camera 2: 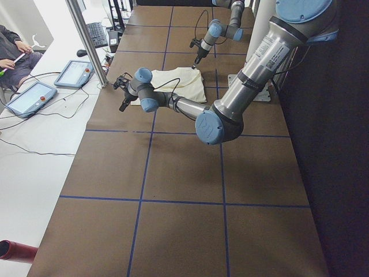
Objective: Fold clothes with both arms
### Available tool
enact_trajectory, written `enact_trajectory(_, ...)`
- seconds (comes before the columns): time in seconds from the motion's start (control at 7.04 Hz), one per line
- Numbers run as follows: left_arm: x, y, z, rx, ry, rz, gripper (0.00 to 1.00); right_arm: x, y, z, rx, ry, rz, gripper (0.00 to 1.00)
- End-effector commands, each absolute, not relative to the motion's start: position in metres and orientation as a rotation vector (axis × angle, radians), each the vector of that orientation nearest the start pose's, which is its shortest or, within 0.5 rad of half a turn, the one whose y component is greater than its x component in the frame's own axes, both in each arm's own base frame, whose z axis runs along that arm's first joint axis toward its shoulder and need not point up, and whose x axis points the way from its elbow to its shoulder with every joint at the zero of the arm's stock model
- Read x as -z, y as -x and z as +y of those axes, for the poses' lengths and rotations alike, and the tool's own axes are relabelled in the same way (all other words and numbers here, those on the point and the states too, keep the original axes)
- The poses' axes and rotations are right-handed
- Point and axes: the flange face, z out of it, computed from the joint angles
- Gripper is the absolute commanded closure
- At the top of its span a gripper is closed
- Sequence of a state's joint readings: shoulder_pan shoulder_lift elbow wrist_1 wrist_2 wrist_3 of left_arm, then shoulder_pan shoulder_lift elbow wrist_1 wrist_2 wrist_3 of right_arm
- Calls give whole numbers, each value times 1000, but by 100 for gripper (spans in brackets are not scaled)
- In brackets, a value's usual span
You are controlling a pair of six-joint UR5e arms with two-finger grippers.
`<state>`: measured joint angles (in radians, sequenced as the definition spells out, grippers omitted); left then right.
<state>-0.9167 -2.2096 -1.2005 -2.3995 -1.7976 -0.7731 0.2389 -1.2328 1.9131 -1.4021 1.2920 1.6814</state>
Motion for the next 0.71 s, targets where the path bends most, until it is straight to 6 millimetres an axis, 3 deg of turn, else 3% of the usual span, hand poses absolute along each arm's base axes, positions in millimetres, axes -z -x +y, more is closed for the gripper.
enact_trajectory(0.0, -350, -372, -651, -55, -669, 914, 0, -298, 528, -294, -325, -359, -823, 0)
enact_trajectory(0.14, -342, -364, -634, -75, -618, 925, 0, -282, 518, -318, -178, -405, -817, 0)
enact_trajectory(0.43, -323, -336, -593, -99, -577, 935, 0, -246, 538, -338, 28, -501, -804, 0)
enact_trajectory(0.57, -320, -329, -582, -95, -565, 933, 0, -235, 543, -340, 139, -556, -787, 0)
